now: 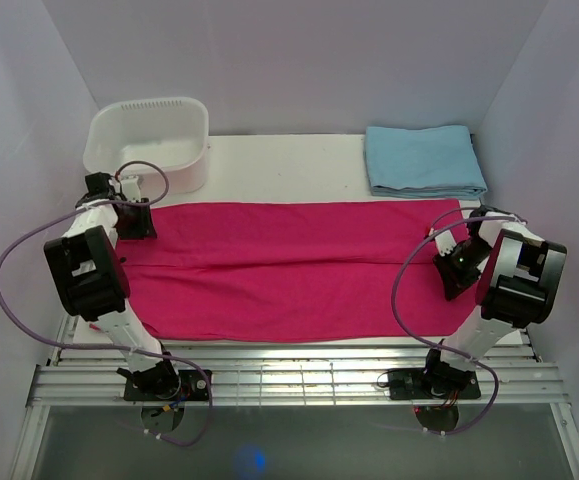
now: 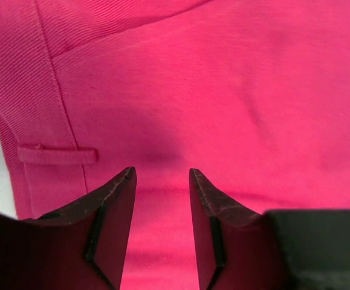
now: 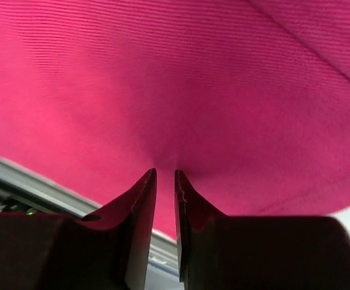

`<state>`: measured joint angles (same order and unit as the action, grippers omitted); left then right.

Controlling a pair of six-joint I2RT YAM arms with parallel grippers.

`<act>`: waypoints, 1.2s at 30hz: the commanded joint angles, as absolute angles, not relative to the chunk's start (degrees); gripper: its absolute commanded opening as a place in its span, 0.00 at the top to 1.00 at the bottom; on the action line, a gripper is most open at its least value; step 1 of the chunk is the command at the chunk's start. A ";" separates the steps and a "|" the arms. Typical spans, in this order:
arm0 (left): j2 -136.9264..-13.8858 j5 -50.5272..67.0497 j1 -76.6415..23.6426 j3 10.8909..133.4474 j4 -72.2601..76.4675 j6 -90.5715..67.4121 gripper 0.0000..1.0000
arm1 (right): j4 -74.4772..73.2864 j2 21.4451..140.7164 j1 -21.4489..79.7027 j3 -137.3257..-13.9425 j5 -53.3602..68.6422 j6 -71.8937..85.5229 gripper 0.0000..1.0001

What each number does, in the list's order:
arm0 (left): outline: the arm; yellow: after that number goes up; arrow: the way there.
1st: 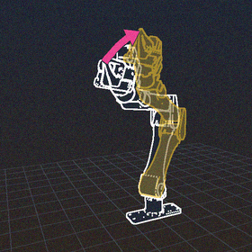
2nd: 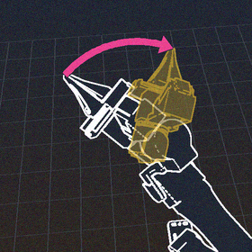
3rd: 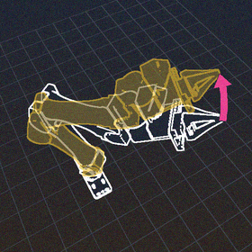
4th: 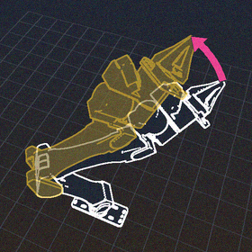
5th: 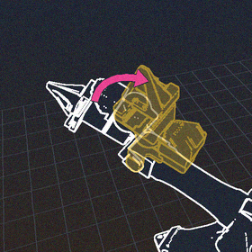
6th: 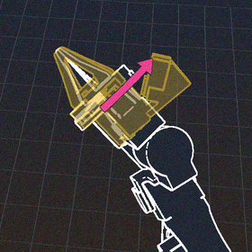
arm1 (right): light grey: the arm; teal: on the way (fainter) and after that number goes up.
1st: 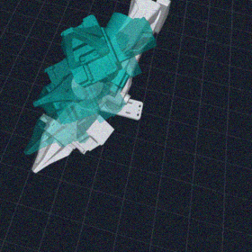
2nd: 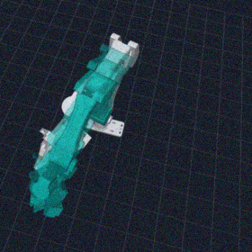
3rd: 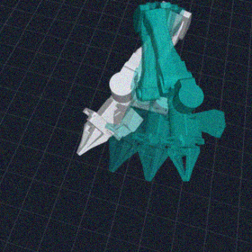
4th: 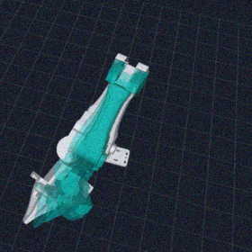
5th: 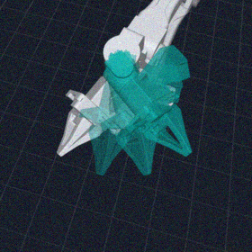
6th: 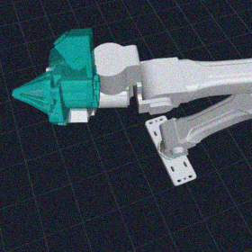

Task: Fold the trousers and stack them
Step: Flatten the trousers out

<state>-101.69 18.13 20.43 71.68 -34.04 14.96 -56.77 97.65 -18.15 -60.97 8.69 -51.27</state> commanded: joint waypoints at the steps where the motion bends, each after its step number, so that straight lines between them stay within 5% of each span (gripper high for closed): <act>1: -105.02 13.90 20.65 72.16 -29.19 10.64 0.50 | -47.91 99.75 -18.54 -56.97 2.12 -51.76 0.77; 12: -114.88 10.71 25.66 79.90 -29.97 11.67 0.57 | -41.57 100.55 -25.22 -55.72 -7.92 -58.79 0.80; 22: -101.87 27.51 24.96 77.25 -39.37 29.17 0.39 | -63.72 101.42 -22.69 -84.06 19.59 -54.59 0.71; 28: -100.55 27.17 22.85 76.30 -42.36 30.06 0.39 | -56.19 107.83 -14.44 -91.49 20.05 -43.53 0.75; 36: -102.74 21.36 24.17 69.97 -41.31 31.81 0.44 | -45.89 115.13 -10.02 -86.76 12.14 -39.72 0.81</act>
